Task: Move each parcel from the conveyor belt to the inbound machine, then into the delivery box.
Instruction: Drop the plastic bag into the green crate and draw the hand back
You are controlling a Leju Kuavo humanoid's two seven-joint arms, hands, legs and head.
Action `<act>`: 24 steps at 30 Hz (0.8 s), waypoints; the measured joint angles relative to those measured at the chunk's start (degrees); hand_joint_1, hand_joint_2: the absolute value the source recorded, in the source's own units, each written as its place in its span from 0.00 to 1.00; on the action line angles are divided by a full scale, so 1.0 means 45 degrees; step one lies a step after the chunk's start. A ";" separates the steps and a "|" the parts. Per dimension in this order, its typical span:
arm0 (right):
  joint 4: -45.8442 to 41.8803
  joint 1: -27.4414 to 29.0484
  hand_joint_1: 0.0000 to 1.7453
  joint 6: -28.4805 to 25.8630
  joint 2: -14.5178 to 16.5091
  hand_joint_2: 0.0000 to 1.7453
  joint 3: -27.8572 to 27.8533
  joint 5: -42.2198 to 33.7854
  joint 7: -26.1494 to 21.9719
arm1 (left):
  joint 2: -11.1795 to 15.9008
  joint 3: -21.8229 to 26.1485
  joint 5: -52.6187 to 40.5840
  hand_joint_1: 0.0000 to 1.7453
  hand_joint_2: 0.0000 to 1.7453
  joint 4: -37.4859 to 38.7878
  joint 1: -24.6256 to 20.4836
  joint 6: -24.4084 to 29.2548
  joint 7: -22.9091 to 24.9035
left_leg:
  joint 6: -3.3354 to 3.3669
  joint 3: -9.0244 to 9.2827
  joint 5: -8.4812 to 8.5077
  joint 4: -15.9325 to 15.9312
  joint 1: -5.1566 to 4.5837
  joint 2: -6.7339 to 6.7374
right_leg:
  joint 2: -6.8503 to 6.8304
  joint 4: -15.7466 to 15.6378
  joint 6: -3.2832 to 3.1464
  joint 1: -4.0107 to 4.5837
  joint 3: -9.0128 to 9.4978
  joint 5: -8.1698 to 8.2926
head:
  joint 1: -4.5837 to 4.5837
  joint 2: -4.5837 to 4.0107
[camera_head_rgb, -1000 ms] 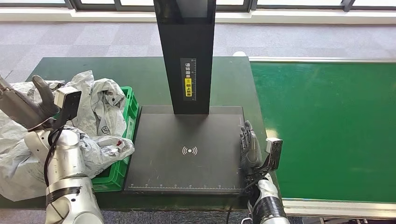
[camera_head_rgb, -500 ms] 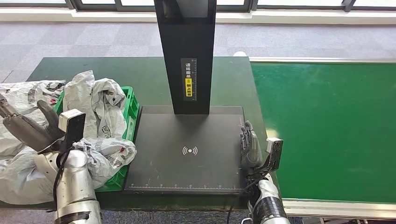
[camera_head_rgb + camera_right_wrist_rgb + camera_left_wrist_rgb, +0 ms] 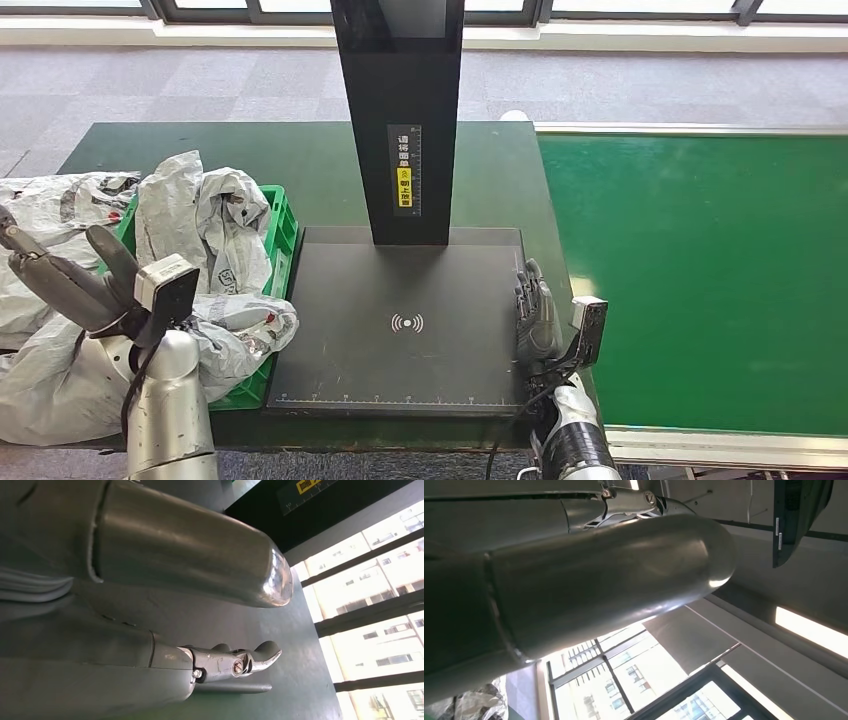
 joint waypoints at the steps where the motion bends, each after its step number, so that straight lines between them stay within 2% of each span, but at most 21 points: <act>1: 0.0000 0.0000 0.00 -0.0001 -0.0001 0.00 0.0000 0.0000 -0.0001 | 0.0000 -0.0033 0.0018 0.00 0.00 -0.0035 0.0019 0.0001 0.0000 | 0.0000 0.0000 0.0000 0.0000 0.0000 0.0000 | 0.0000 0.0000 0.0000 0.0000 0.0000 0.0000 | 0.0000 0.0000; 9: 0.0004 -0.0007 0.00 -0.0007 -0.0007 0.00 0.0000 -0.0016 -0.0050 | 0.0017 -0.0733 0.0427 0.00 0.00 -0.0988 0.0357 -0.0001 0.0000 | 0.0001 -0.0001 -0.0001 0.0000 -0.0001 -0.0001 | -0.0001 -0.0002 0.0002 -0.0002 -0.0001 -0.0003 | 0.0000 0.0000; 18: 0.0010 -0.0051 0.00 0.0001 -0.0012 0.00 0.0005 0.0037 -0.0109 | 0.0061 -0.1139 0.0148 0.00 0.00 -0.0946 -0.0009 -0.0002 0.0000 | 0.0003 -0.0003 0.0000 0.0001 -0.0001 -0.0006 | -0.0013 -0.0004 0.0006 -0.0001 -0.0001 -0.0002 | 0.0000 0.0000; 21: 0.0117 -0.0118 0.00 0.0004 -0.0011 0.00 0.0018 0.0089 -0.0155 | 0.0193 -0.1417 0.0371 0.00 0.00 -0.0636 -0.0581 -0.0003 0.0007 | 0.0005 -0.0002 0.0005 0.0001 0.0000 -0.0007 | -0.0018 -0.0002 0.0008 -0.0001 0.0000 0.0007 | 0.0000 0.0000; 24: 0.0350 -0.0219 0.00 0.0011 -0.0010 0.00 0.0064 0.0081 -0.0233 | 0.0763 -0.2625 0.1463 0.00 0.00 0.0033 -0.1871 -0.0299 0.0343 | -0.0002 0.0001 0.0018 0.0001 0.0001 -0.0004 | -0.0013 0.0002 0.0006 0.0000 0.0000 0.0022 | 0.0000 0.0000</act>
